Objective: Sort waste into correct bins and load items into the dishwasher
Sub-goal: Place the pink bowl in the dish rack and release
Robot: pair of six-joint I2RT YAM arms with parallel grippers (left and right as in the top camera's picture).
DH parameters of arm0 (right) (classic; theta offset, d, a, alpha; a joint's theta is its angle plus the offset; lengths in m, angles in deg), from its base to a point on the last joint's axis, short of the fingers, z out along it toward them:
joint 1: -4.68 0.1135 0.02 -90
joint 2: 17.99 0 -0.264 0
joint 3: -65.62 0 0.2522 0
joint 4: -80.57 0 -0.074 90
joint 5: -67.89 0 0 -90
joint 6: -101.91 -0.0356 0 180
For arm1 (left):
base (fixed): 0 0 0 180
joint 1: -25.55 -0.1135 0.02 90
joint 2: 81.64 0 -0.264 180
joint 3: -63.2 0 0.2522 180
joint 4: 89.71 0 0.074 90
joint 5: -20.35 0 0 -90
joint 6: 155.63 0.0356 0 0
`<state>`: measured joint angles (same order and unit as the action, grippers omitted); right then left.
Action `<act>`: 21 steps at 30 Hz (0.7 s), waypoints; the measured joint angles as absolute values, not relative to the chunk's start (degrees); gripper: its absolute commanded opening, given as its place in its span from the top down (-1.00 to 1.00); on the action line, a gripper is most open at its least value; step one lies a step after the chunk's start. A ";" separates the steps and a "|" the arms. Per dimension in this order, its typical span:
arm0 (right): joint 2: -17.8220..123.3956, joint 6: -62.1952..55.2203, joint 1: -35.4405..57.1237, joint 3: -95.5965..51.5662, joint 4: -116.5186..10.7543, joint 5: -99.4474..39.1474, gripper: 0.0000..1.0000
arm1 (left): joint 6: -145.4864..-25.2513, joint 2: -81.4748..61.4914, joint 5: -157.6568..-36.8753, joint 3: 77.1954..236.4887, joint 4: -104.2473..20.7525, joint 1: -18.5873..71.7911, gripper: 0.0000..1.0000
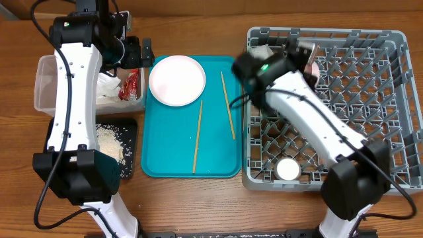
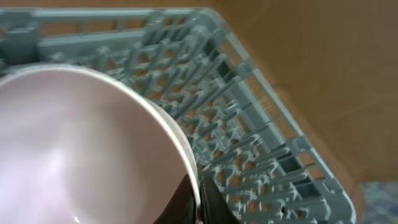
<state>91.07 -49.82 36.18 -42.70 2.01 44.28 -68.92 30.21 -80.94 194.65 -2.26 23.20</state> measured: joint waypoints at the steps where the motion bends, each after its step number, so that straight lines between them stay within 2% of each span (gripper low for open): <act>1: 91.20 -52.58 36.77 -39.95 1.71 46.14 0.93 | -68.92 30.24 -80.92 194.65 -2.24 23.20 -1.00; 6: 91.53 -60.08 38.87 -32.78 -2.84 50.82 0.92 | -68.92 30.24 -80.92 194.65 -2.26 23.20 -1.00; 13: 91.57 -59.99 42.94 -29.28 -11.50 53.33 0.92 | -68.92 30.24 -80.94 194.65 -2.26 23.20 -1.00; 21: 91.86 -58.06 42.63 -26.77 -8.13 59.41 0.92 | -68.92 30.24 -80.92 194.65 -2.26 23.20 -1.00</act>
